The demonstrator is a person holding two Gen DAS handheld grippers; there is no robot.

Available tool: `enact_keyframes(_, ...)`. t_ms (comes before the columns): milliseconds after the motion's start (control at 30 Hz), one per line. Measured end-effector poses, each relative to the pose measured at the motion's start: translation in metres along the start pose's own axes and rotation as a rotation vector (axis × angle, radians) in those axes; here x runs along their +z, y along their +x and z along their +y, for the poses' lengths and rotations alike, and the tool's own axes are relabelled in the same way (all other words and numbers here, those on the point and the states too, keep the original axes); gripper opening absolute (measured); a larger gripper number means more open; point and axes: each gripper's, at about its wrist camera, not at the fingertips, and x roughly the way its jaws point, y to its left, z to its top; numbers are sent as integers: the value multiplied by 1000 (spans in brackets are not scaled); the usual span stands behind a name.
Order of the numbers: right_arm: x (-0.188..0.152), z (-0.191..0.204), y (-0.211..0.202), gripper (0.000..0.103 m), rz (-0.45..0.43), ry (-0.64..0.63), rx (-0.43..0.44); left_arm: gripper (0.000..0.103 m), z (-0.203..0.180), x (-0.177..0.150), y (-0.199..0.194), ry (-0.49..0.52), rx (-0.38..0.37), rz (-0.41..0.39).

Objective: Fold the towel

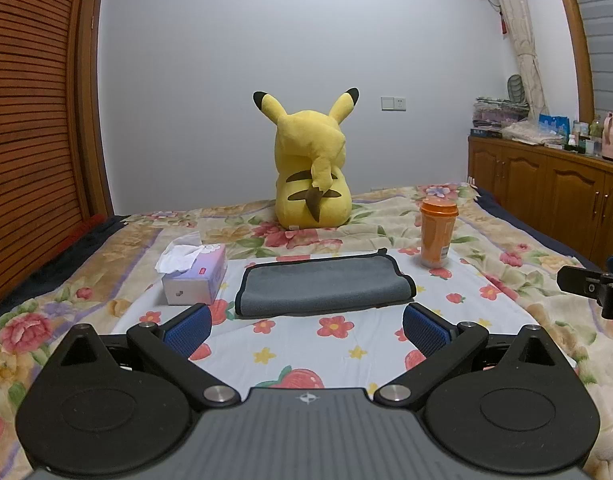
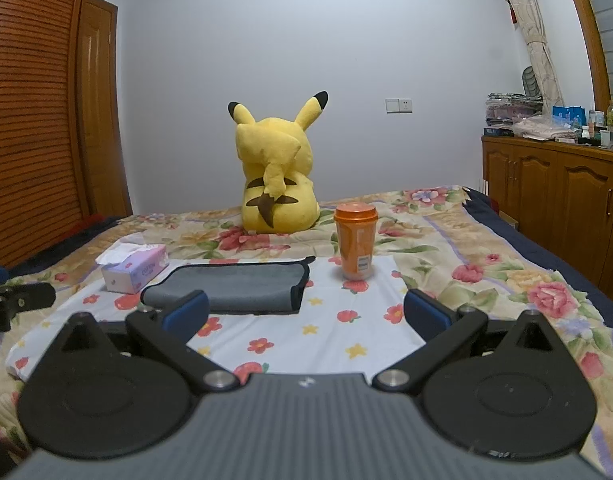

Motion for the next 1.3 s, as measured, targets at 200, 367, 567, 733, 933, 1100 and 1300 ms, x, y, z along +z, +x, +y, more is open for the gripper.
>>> enact_keyframes(200,0,0,0,103,0,0,1,103,0,0,0,-1,1,-1)
enact_keyframes(367,0,0,0,103,-1,-1,0,103,0,0,0,0,1,-1)
enact_keyframes(567,0,1,0,103,-1,-1,0,103,0,0,0,1,0,-1)
enact_keyframes(733,0,0,0,103,-1,-1,-1,103,-1,0,0,0,1,-1)
enact_keyframes(933,0,0,0,103,-1,-2,0,103,0,0,0,1,1,-1)
enact_keyframes(1100,0,0,0,103,-1,-2,-1,103,0,-1,0,0,1,-1)
enact_keyframes(1300,0,0,0,103,0,-2,-1,103,2,-1,2,3,0,2)
